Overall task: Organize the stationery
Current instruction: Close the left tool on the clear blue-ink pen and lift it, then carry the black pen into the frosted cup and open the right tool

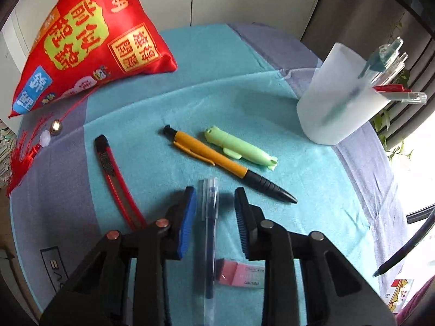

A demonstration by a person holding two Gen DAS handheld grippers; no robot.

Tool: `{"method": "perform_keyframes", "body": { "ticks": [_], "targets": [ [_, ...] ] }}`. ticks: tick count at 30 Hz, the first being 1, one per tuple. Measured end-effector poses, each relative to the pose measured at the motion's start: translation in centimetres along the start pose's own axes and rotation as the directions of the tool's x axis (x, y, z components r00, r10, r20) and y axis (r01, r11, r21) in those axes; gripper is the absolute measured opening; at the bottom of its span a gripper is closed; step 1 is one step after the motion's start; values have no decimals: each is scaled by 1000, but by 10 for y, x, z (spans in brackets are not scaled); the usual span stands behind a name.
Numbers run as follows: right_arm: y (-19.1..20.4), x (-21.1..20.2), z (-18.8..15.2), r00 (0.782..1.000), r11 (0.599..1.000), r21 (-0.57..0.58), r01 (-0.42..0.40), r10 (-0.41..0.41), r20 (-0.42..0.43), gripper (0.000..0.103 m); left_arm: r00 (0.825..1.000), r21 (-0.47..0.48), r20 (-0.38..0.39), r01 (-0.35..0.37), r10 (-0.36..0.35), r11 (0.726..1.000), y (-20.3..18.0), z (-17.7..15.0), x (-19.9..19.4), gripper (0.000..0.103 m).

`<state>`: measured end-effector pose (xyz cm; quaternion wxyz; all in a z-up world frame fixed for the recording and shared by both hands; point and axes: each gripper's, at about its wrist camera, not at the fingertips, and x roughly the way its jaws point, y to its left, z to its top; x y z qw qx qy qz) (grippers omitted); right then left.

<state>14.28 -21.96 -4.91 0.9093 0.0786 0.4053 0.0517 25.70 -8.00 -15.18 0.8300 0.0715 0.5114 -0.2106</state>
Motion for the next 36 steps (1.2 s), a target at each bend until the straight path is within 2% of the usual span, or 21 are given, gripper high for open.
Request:
{"method": "perform_keyframes", "body": {
  "ticks": [2, 3, 4, 7, 12, 18, 25, 30, 36],
  "targets": [
    [-6, -2, 0, 1000, 1000, 15, -2, 2, 9, 16, 1000, 14, -2, -16, 16, 1000, -3, 0, 0, 21],
    [-8, -3, 0, 1000, 1000, 22, -5, 5, 12, 16, 1000, 15, -10, -13, 14, 1000, -4, 0, 0, 12],
    [-10, -3, 0, 1000, 1000, 26, -9, 9, 13, 16, 1000, 14, -11, -16, 17, 1000, -7, 0, -1, 10],
    [-13, -4, -1, 1000, 999, 29, -24, 23, 16, 16, 1000, -5, -4, -5, 5, 1000, -7, 1, -8, 10],
    [-15, -8, 2, 998, 999, 23, -43, 42, 39, 16, 995, -8, 101, 14, -13, 1000, -5, -3, -55, 10],
    [-15, -19, 9, 995, 998, 15, -59, 58, 82, 16, 975, -4, 222, 14, -13, 1000, -3, -7, -109, 10],
    [-20, -33, 21, 989, 997, 22, -69, 66, 134, 16, 947, 1, 319, 43, -41, 999, -22, -4, -142, 10],
    [-27, -41, 43, 980, 997, 35, -72, 64, 189, 16, 931, 10, 361, 55, -55, 998, -26, 1, -155, 10],
    [-33, -41, 80, 967, 998, 41, -37, 26, 253, 16, 928, 12, 367, 67, -67, 998, -31, 1, -157, 10]
  ]
}}
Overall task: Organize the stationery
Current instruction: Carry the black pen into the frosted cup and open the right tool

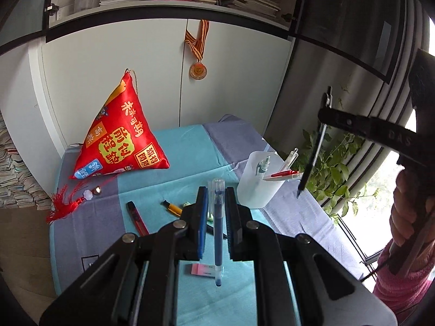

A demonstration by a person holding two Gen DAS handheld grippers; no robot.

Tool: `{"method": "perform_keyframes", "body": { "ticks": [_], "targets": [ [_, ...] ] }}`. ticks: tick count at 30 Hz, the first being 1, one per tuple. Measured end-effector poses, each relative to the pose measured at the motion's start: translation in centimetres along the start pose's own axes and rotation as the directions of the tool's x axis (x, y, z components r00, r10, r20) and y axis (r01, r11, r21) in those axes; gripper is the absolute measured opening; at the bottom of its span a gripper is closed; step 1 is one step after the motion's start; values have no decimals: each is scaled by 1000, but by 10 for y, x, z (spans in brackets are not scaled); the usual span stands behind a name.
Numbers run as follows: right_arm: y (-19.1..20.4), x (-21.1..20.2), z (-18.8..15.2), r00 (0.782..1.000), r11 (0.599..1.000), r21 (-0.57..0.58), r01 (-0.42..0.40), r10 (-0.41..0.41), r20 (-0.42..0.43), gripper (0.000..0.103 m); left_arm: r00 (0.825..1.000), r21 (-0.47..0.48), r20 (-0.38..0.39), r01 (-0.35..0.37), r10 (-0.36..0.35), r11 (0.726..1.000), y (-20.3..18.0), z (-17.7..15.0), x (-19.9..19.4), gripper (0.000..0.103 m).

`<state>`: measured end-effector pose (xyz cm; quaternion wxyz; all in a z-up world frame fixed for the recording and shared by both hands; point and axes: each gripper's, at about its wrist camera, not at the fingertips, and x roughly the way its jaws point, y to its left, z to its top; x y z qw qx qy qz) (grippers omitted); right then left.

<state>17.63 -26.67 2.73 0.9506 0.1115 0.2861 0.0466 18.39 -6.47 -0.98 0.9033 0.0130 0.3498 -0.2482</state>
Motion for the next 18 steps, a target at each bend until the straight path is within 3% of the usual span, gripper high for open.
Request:
{"method": "perform_keyframes", "body": {
  "ticks": [6, 18],
  "targets": [
    [-5, 26, 20, 997, 998, -13, 69, -69, 44, 16, 1000, 1, 2, 4, -4, 1000, -2, -1, -2, 10],
    [-30, 69, 15, 991, 991, 27, 128, -129, 24, 16, 1000, 3, 10, 8, -8, 1000, -2, 1, -6, 10]
  ]
}}
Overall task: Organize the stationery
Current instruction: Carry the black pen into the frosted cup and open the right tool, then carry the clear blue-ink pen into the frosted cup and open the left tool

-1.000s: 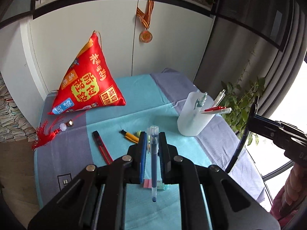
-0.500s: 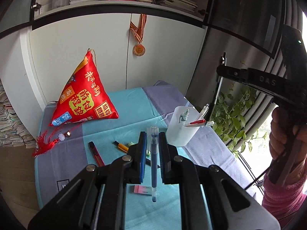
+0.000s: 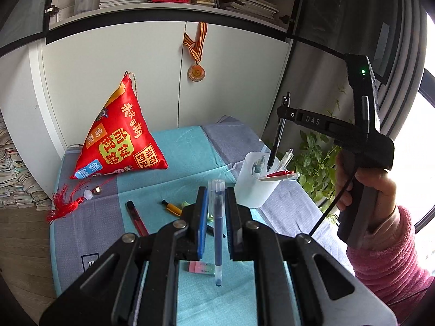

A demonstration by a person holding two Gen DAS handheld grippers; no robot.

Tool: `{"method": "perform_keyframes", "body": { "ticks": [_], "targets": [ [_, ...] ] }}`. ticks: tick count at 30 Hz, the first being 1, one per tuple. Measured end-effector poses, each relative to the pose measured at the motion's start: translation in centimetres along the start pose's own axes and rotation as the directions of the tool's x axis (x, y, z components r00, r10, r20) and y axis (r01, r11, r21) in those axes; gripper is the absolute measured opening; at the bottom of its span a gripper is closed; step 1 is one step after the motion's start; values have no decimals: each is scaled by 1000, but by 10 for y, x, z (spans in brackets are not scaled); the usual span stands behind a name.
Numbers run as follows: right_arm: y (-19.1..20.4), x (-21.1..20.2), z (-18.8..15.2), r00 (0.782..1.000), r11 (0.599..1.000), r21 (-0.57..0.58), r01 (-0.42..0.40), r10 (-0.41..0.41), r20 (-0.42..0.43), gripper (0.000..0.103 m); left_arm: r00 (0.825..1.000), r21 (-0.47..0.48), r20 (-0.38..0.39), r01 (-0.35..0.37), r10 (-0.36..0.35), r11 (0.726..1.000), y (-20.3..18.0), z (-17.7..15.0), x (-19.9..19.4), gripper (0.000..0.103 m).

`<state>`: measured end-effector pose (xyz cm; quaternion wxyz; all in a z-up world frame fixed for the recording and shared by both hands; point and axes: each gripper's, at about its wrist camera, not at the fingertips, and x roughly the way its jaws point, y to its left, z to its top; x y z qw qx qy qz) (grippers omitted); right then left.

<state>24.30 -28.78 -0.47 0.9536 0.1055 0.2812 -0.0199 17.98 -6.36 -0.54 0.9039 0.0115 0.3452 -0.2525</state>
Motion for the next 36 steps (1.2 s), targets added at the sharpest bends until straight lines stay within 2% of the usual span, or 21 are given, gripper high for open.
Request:
{"method": "perform_keyframes", "body": {
  "ticks": [21, 26, 30, 36],
  "targets": [
    [-10, 17, -35, 996, 1000, -22, 10, -12, -90, 16, 1000, 19, -16, 4, -4, 1000, -8, -6, 5, 10],
    [-16, 16, -39, 993, 1000, 18, -21, 23, -117, 16, 1000, 22, -13, 4, -4, 1000, -10, -6, 3, 10],
    [-18, 6, -40, 992, 997, 34, -63, 67, -107, 17, 1000, 22, -14, 6, -6, 1000, -11, -6, 4, 10],
    [-16, -24, -42, 995, 996, 38, -86, 88, -56, 28, 1000, 43, 10, 1, -1, 999, -20, 5, 0, 10]
  ]
}}
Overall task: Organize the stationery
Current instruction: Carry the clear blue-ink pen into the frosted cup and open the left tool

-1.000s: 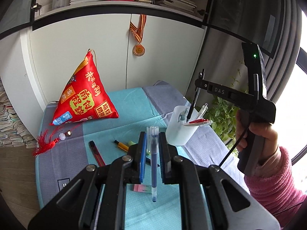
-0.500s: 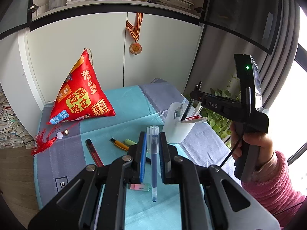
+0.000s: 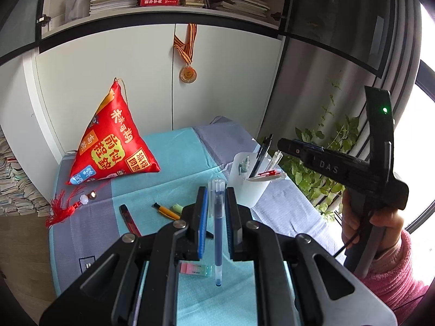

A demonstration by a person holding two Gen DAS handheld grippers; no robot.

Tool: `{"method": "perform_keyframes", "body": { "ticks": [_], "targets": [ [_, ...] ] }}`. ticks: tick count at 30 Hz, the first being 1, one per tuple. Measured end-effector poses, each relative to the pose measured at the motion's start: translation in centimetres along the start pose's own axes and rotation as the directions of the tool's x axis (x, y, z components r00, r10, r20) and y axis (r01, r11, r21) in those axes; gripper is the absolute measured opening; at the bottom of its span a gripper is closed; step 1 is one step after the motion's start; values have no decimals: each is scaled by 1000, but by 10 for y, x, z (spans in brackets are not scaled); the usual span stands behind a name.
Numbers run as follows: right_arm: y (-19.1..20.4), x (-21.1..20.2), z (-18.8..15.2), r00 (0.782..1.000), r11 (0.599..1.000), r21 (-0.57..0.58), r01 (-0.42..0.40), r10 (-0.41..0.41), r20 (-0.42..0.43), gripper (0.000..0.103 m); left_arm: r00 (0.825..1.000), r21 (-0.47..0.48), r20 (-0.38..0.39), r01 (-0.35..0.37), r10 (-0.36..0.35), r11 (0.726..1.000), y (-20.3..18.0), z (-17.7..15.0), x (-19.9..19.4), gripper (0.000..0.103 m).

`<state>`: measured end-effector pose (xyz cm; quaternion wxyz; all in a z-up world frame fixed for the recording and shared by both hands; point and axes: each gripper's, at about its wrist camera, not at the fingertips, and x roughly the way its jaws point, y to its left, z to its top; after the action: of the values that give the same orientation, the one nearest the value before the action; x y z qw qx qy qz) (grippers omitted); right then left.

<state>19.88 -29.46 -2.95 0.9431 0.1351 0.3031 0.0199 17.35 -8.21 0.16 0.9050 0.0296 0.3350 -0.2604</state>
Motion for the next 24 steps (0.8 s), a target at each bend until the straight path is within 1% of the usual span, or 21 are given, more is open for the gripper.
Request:
{"method": "perform_keyframes", "body": {
  "ticks": [2, 5, 9, 13, 17, 18, 21, 24],
  "targets": [
    [3, -10, -4, 1000, 1000, -16, -3, 4, 11, 30, 1000, 14, 17, -3, 3, 1000, -5, 9, -3, 10],
    [6, -23, -12, 1000, 999, -48, 2, -1, 12, 31, 999, 47, 51, -12, 9, 999, -15, 28, -6, 10],
    [5, -35, -27, 1000, 997, -78, 17, -18, -13, 31, 995, 63, 100, -16, 9, 998, -27, 60, -5, 10],
    [-7, -43, -39, 998, 996, -71, 45, -48, -41, 31, 991, 69, 136, -9, 0, 998, -41, 87, 7, 10],
    [-21, -49, -48, 997, 997, -49, 62, -64, -49, 31, 991, 70, 130, 1, -10, 998, -56, 104, 28, 10],
    [-24, -50, -49, 996, 997, -42, 65, -67, -50, 31, 992, 73, 128, -6, -4, 997, -59, 106, 35, 10],
    [-32, -56, -51, 996, 997, -21, 71, -72, -46, 31, 991, 78, 131, -35, 25, 996, -67, 110, 51, 10],
    [-38, -61, -51, 996, 997, -11, 77, -77, -41, 31, 993, 71, 114, -28, 20, 997, -68, 111, 65, 10]
  ]
}}
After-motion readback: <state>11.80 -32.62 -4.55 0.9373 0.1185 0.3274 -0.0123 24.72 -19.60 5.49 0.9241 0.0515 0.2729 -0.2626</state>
